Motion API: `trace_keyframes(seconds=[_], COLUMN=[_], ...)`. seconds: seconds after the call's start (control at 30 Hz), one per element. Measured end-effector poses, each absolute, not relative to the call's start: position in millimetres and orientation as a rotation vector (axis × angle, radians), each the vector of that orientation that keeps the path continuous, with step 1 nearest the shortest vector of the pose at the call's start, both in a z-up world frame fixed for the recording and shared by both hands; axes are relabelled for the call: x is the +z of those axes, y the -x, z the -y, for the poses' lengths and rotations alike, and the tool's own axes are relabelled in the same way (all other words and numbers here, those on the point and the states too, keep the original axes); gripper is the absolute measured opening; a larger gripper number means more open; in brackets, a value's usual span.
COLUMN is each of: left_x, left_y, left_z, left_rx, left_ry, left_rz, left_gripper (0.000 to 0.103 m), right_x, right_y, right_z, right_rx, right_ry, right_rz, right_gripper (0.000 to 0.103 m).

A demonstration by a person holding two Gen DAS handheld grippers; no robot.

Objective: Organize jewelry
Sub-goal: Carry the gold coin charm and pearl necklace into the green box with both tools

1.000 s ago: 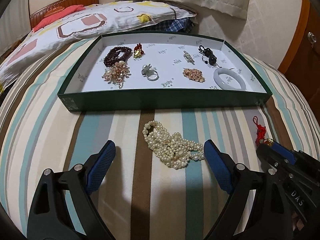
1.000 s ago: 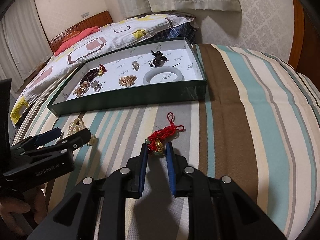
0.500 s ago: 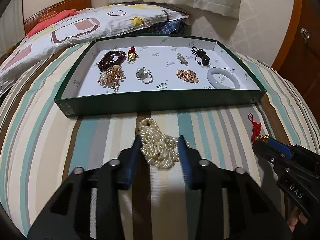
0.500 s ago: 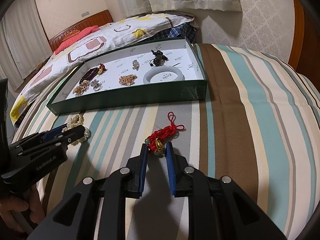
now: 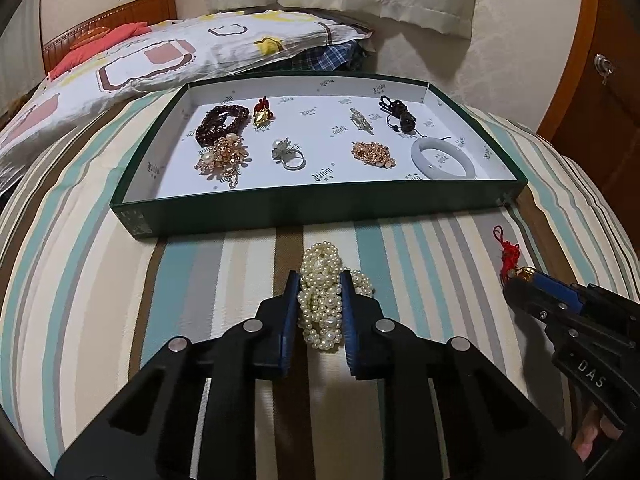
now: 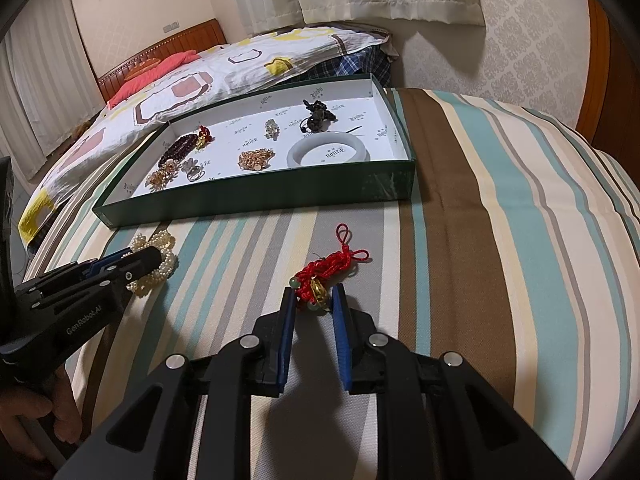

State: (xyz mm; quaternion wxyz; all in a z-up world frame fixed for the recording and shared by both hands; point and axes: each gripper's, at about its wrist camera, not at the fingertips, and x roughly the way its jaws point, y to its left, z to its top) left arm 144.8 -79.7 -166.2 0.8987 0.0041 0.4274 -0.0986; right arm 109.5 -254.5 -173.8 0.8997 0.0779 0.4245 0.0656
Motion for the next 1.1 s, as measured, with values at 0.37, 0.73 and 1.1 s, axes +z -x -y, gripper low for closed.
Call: trace_keyframes(seconds=[0.37,0.73,1.1], left_x=[-158.6,-146.5,-124.3], left_y=[-139.3,-133.6,-127.9], left_z=[73.0,65.4,61.6], left_rx=[-0.196,-0.192,-0.193], left_ry=[-0.011,-0.012,-0.016], left_rz=[-0.862,-0.826,-0.763], left_gripper=[0.018,0.018,0.018], right_x=[-172.0,-165.8,-139.8], right_y=[-109.2,-104.2,-102.5], right_z=[254.5,249.4,243.9], right_rx=[0.130,0.131,0.131], right_ry=[-0.156,-0.149,-0.136], right_rz=[-0.870,-0.834,-0.763], right_gripper=[0.019,0.019,0.019])
